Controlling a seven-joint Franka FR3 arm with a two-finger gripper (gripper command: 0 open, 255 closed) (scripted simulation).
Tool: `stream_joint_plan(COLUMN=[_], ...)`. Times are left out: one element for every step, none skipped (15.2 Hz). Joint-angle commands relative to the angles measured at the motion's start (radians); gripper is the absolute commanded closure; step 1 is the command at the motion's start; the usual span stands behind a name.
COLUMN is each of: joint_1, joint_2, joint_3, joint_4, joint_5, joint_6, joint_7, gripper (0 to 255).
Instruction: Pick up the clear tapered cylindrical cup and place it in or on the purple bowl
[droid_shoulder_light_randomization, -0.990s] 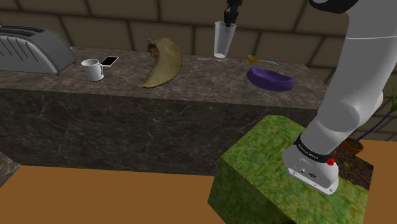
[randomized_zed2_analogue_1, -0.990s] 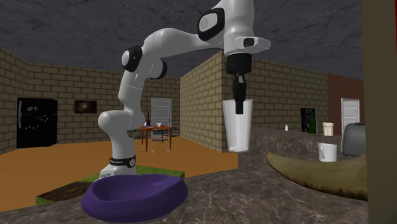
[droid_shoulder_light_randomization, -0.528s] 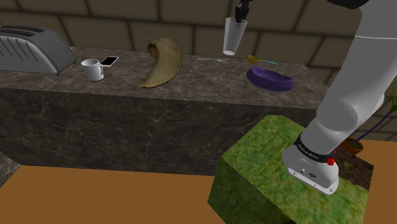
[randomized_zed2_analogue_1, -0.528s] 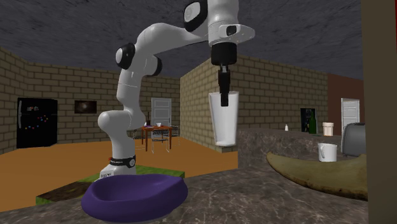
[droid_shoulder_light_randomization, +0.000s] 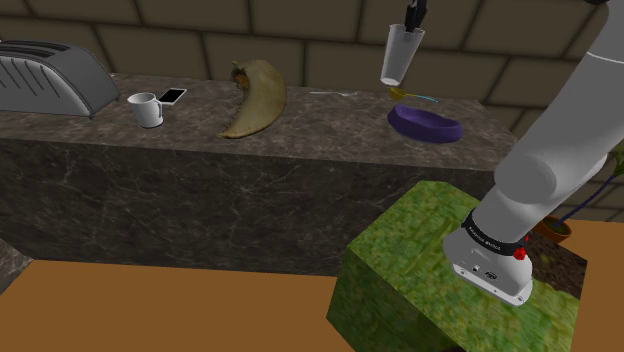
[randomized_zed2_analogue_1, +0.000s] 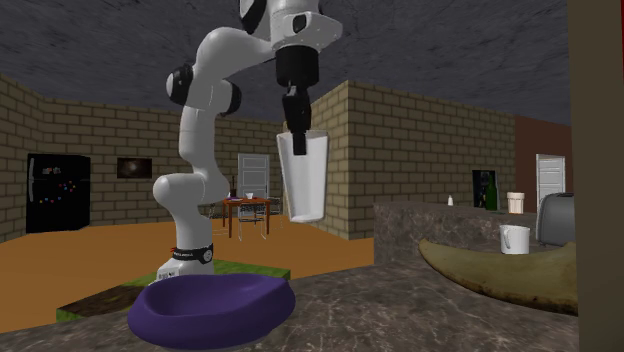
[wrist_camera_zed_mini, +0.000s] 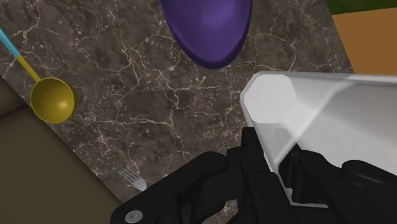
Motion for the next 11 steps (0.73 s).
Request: stream_joint_plan(joint_1=[-0.020,-0.030,-0.040,-0.050,-0.060,-0.070,-0.081,-0.091,-0.101,-0.111,-0.127], joint_2=[-0.025,-0.038,-0.051,-0.063,-0.074,-0.084,-0.093,-0.101,-0.108,-0.114,-0.121], joint_3=[-0.019,-0.028,-0.037,-0.047,-0.057,-0.067,-0.078,-0.089,-0.100,-0.111,-0.129], joint_4=[-0.017,-0.027,-0.035,-0.042,-0.048,-0.053,-0.056,-0.058,-0.058,-0.058,-0.055], joint_5=[-0.009,-0.014,-0.020,-0.025,-0.030,-0.035,-0.041,-0.046,-0.051,-0.055,-0.062], joint_6=[-0.011,-0.017,-0.022,-0.028,-0.035,-0.042,-0.049,-0.056,-0.063,-0.071,-0.083], joint_7=[-0.038,-0.057,-0.076,-0.095,-0.114,-0.134,-0.154,-0.174,-0.195,-0.216,-0.249], gripper=[255,255,255,255,255,255,255,255,255,255,255])
